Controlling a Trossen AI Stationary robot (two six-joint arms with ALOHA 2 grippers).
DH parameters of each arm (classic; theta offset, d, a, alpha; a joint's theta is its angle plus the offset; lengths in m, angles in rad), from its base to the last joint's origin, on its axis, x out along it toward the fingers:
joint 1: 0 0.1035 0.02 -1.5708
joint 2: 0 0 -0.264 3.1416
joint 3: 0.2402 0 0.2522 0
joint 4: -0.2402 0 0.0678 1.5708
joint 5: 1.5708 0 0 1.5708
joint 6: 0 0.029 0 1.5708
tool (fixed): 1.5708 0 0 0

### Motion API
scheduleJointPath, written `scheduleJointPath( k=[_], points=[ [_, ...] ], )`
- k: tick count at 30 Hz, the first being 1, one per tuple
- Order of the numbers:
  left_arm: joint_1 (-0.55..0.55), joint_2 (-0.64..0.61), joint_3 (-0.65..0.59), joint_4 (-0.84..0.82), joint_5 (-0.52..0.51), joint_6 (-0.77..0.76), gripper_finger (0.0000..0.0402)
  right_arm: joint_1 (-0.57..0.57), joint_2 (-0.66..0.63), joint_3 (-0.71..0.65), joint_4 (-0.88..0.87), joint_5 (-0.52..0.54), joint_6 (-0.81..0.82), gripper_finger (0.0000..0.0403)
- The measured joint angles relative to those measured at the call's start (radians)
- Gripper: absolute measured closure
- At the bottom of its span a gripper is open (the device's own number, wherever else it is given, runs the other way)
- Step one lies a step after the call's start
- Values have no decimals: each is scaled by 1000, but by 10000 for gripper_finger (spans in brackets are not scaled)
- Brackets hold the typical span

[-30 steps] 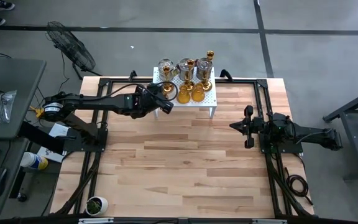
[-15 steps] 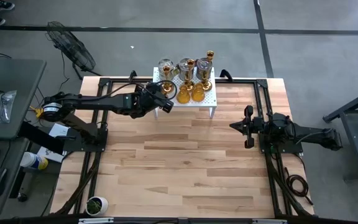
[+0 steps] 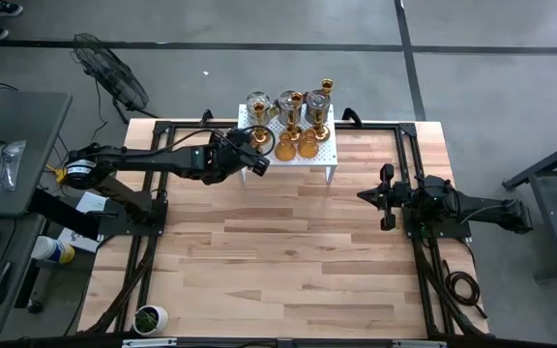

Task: Pick & Place candle stick holders
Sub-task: Put the yellow candle holder aligned with the other yellow candle holders on the shelf

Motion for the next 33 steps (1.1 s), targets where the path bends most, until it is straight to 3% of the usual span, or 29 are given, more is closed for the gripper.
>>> scheduleJointPath(
  k=[5, 9, 19, 33],
  points=[
    [-9, 0, 0, 0, -2, 0, 102, 0, 0, 0, 0, 0, 0, 399],
    [-22, -1, 0, -5, -3, 16, 78, 0, 0, 0, 0, 0, 0, 399],
    [-73, -50, 0, -90, -66, 15, 78, 0, 0, 0, 0, 0, 0, 399],
    [-158, -73, -40, -167, 44, -14, 93, 0, 0, 0, 0, 0, 0, 399]
  ],
)
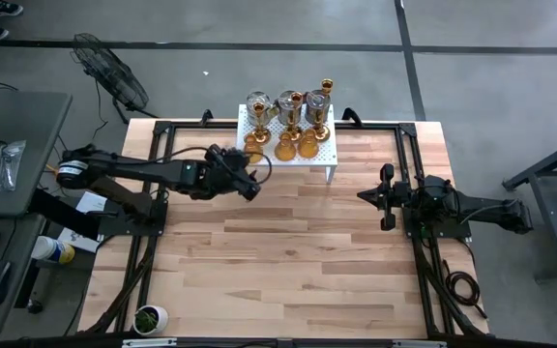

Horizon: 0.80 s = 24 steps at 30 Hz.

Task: Pick & Place candle stick holders
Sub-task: Put the yellow candle holder aligned with the other yellow candle holders on the shelf

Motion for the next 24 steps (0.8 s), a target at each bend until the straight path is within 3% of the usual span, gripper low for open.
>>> scheduleJointPath(
  k=[7, 13, 18, 20, 24],
  points=[
    [1, -49, -108, 76, 90, 0, 177, 0, 0, 0, 0, -1, 0, 399],
    [3, -59, -169, 130, 89, 12, 281, 0, 0, 0, 0, -1, 0, 399],
    [4, -59, -213, 237, 64, 118, 375, 0, 0, 0, 0, -2, 0, 399],
    [4, -59, -224, 272, 46, 144, 394, 0, 0, 0, 0, -2, 0, 399],
    [4, -59, -243, 310, 25, 165, 391, 0, 0, 0, 0, -2, 0, 399]
  ],
)
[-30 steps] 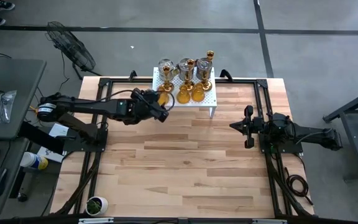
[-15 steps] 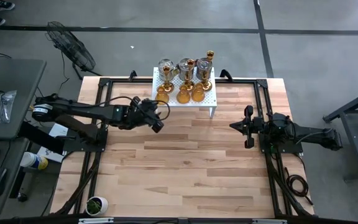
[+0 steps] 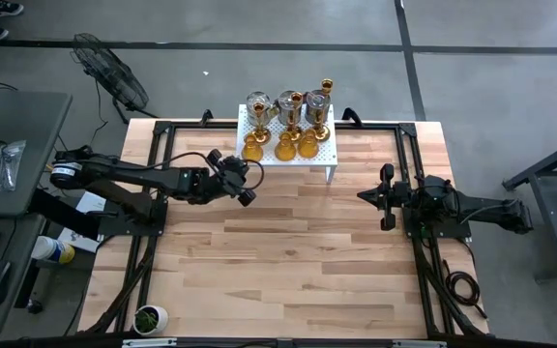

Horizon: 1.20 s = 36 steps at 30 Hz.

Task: Pick & Place candle stick holders
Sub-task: Put the yellow candle holder aligned with the other yellow candle holders on the shelf

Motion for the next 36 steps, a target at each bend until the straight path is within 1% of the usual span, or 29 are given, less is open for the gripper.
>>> scheduleJointPath(
  k=[3, 11, 29, 36],
  points=[
    [0, 0, -11, 23, 1, 2, 399, 0, 0, 0, 0, 0, 0, 399],
    [41, 0, -12, 41, 7, -5, 400, 0, 0, 0, 0, -1, 0, 399],
    [52, 1, -12, 69, 10, -6, 401, 0, 0, 0, 0, 1, 0, 399],
    [53, 1, -12, 69, -8, -9, 401, 0, 0, 0, 0, 2, 0, 399]
  ],
)
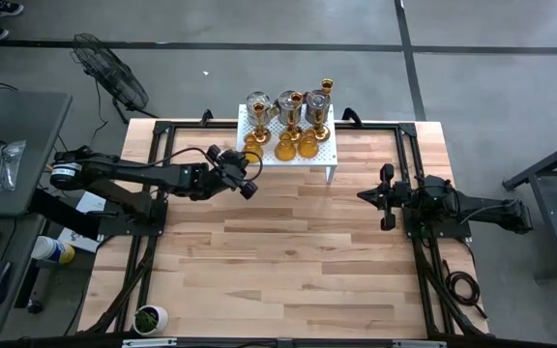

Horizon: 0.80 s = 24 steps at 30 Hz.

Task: Pick & Place candle stick holders
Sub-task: Put the yellow candle holder aligned with the other yellow candle holders on the shelf

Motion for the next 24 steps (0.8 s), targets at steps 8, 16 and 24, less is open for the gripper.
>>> scheduleJointPath(
  k=[8, 16, 24],
  points=[
    [0, 0, 0, 0, -19, 0, 401, 0, 0, 0, 0, 0, 0, 399],
    [0, 0, 0, 7, -19, 0, 401, 0, 0, 0, 0, 0, 0, 399],
    [21, 0, 0, 11, -9, 0, 401, 0, 0, 0, 0, 0, 0, 399]
  ],
)
